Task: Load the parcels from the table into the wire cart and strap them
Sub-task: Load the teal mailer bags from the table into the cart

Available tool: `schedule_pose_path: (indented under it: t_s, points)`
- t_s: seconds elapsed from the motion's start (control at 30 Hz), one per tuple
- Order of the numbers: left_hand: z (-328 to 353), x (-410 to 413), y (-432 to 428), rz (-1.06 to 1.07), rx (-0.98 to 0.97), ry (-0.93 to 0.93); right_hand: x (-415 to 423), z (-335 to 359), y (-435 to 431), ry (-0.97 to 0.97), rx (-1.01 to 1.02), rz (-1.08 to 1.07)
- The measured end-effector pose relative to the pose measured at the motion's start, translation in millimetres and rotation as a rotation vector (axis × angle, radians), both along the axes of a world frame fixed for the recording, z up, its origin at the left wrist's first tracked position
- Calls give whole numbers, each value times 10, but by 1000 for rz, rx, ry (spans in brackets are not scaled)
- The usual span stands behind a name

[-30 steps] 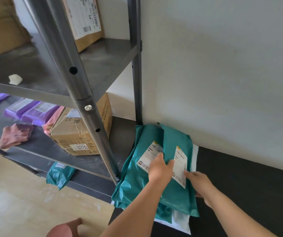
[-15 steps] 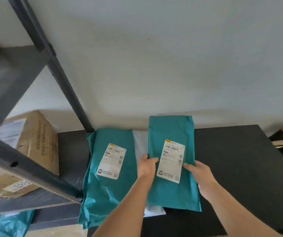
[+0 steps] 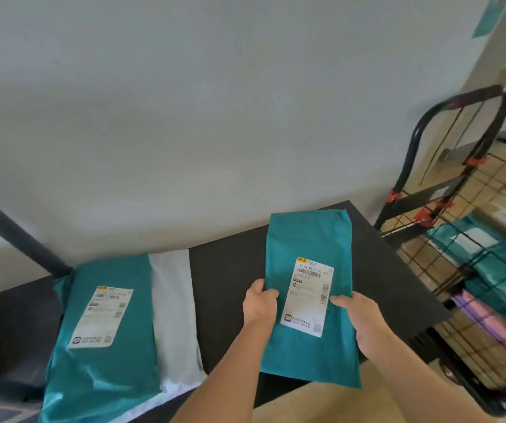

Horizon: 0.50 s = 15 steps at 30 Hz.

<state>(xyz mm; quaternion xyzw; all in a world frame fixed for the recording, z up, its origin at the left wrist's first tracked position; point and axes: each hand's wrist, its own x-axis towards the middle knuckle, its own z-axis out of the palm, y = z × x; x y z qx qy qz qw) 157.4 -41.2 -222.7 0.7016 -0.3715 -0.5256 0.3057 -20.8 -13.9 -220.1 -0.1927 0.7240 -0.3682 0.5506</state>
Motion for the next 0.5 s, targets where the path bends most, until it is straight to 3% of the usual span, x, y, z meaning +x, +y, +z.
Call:
schedule_pose_path:
  t_s: [0.5]
  points:
    - [-4, -2161, 463, -192, 10, -33, -2106, -62, 662, -69, 3, -130]
